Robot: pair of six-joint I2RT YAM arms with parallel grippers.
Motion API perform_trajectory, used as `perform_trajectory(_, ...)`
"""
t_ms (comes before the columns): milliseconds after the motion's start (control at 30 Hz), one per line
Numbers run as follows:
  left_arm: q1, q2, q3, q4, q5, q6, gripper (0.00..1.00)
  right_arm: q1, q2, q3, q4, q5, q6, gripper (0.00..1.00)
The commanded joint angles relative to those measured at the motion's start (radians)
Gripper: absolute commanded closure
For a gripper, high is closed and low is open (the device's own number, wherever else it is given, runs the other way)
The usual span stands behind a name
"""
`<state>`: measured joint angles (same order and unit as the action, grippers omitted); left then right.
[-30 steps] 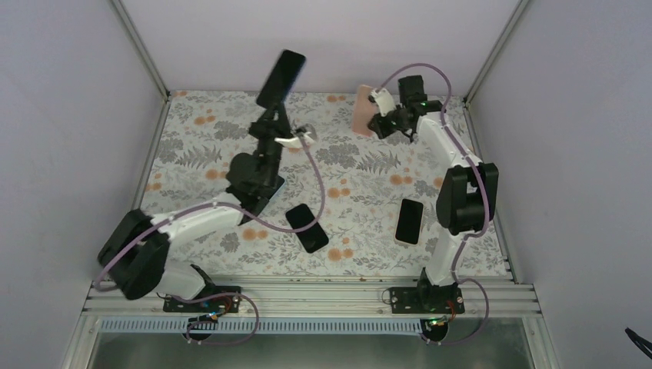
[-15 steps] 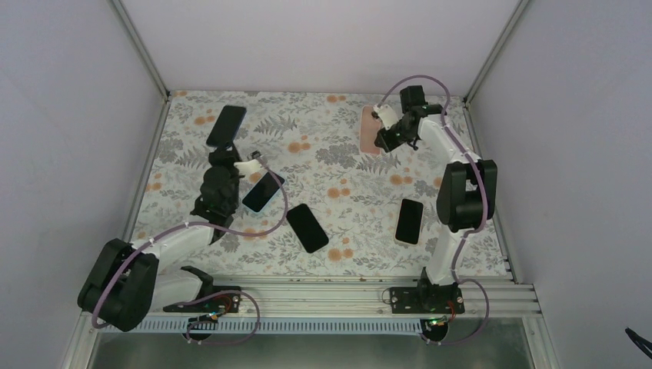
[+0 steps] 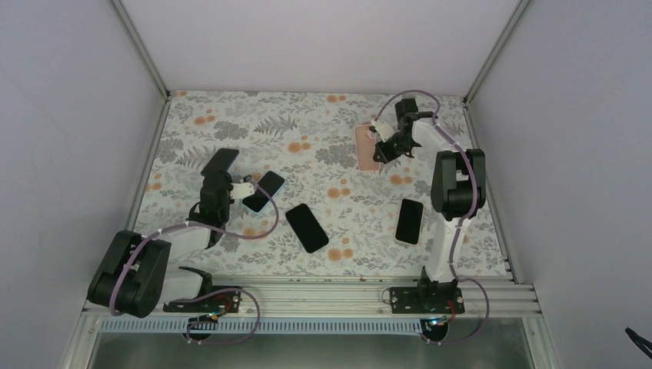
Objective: Take the phone out of the phone case
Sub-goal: Place the phone case at the center of the board.
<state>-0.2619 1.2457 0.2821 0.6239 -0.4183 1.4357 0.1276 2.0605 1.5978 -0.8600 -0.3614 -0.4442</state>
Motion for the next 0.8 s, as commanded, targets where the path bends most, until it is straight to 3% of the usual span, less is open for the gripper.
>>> perform_trajectory(0, 0.005, 0.043, 0.013, -0.033, 0.015, -0.015, 0.98, -0.013, 0.029, -0.007, -0.006, 0.029, 0.003, 0.96)
perform_trajectory(100, 0.005, 0.057, 0.048, -0.184, 0.041, -0.050, 0.97, -0.021, 0.037, 0.006, -0.011, 0.045, 0.008, 0.96)
perform_trajectory(300, 0.004, 0.066, 0.133, -0.516, 0.188, -0.097, 0.82, -0.030, 0.047, 0.026, -0.017, 0.116, 0.006, 0.96)
perform_trajectory(367, 0.004, 0.093, 0.166, -0.606, 0.200, -0.111, 0.68, -0.030, 0.044, 0.025, -0.014, 0.144, 0.001, 0.96)
perform_trajectory(400, 0.004, 0.107, 0.191, -0.668, 0.211, -0.122, 0.52, -0.031, 0.042, 0.026, -0.015, 0.152, -0.008, 0.94)
perform_trajectory(433, 0.004, 0.120, 0.214, -0.730, 0.220, -0.131, 0.41, -0.031, 0.039, 0.028, -0.021, 0.158, -0.020, 0.82)
perform_trajectory(467, 0.004, 0.124, 0.229, -0.768, 0.230, -0.140, 0.37, -0.031, 0.034, 0.025, -0.028, 0.165, -0.036, 0.61)
perform_trajectory(567, 0.004, 0.096, 0.243, -0.845, 0.270, -0.126, 0.31, -0.030, -0.006, 0.005, -0.010, 0.194, -0.060, 0.52)
perform_trajectory(633, 0.004, 0.077, 0.265, -0.909, 0.302, -0.127, 0.27, -0.031, -0.050, -0.034, 0.037, 0.229, -0.065, 0.29)
perform_trajectory(667, 0.004, 0.069, 0.289, -0.944, 0.317, -0.132, 0.26, -0.030, -0.071, -0.047, 0.051, 0.242, -0.066, 0.22)
perform_trajectory(700, 0.003, 0.064, 0.311, -0.977, 0.328, -0.142, 0.09, -0.031, -0.090, -0.055, 0.059, 0.260, -0.067, 0.18)
perform_trajectory(733, 0.002, 0.058, 0.338, -1.014, 0.338, -0.151, 0.01, -0.029, -0.110, -0.065, 0.061, 0.276, -0.070, 0.12)
perform_trajectory(767, 0.001, 0.049, 0.371, -1.050, 0.348, -0.165, 0.00, -0.028, -0.137, -0.081, 0.067, 0.290, -0.072, 0.02)
